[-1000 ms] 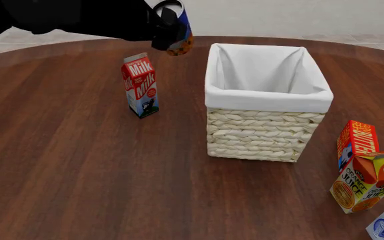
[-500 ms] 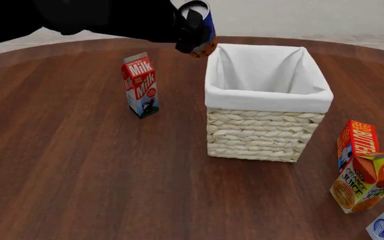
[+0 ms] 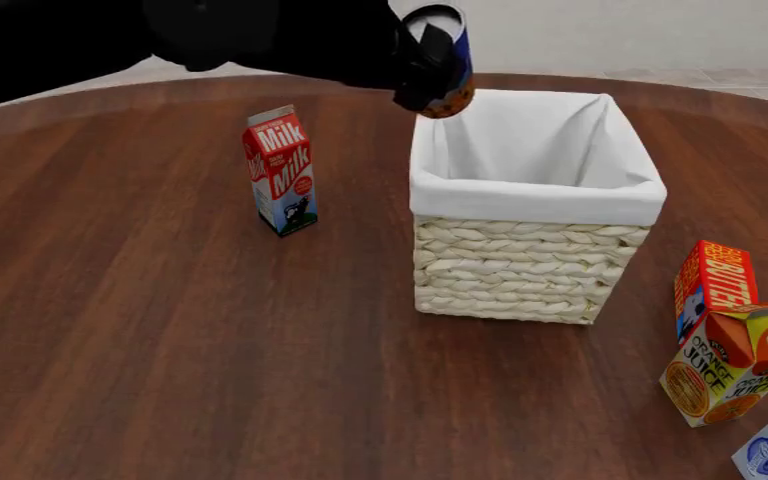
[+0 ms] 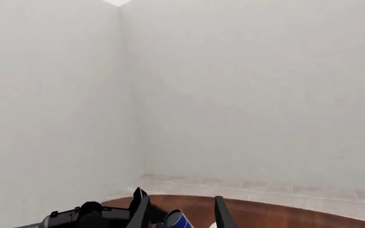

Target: Pick up the alphabet soup and the tomato sauce, and put them in the basket.

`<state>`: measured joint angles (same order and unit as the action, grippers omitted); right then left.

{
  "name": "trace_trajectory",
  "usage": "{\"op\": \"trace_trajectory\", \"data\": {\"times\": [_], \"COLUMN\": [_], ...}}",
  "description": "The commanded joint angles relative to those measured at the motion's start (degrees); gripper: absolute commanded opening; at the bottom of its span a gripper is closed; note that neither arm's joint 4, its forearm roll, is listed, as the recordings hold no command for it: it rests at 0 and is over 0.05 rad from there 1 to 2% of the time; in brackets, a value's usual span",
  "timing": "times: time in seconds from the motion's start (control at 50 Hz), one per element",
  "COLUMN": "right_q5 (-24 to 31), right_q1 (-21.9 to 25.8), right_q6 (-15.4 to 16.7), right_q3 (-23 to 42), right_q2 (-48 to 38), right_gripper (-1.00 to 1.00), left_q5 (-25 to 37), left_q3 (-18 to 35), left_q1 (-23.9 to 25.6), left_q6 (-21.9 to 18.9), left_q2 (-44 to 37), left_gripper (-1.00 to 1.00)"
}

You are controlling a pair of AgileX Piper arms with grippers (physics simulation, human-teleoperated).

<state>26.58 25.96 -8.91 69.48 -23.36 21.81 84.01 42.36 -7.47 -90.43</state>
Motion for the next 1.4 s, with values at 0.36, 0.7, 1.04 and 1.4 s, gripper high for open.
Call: {"op": "trace_trajectory", "data": {"times": [0.36, 0.7, 1.04, 1.4], "right_q5": [-0.4, 2.8, 1.2, 1.0], "right_q1": [-0.7, -0.8, -1.7, -2.4], "right_q6": [-0.1, -0.6, -1.2, -1.7], "right_q3": [0.3, 2.2, 0.7, 0.0], "right_q2": [0.5, 1.9, 1.4, 1.5], "right_gripper": [1.00, 1.00, 1.00, 1.00], "left_q5": [-0.4, -1.1, -1.3, -2.2], "left_q3": [4.9, 6.7, 8.7, 9.2], "left_q1": [2.2, 1.0, 1.2, 1.1], "left_q6": [-4.1, -5.4, -5.8, -6.0], "left_q2": [-6.9, -11.9, -15.8, -19.0], "left_gripper": [-1.00, -1.00, -1.00, -1.00]}}
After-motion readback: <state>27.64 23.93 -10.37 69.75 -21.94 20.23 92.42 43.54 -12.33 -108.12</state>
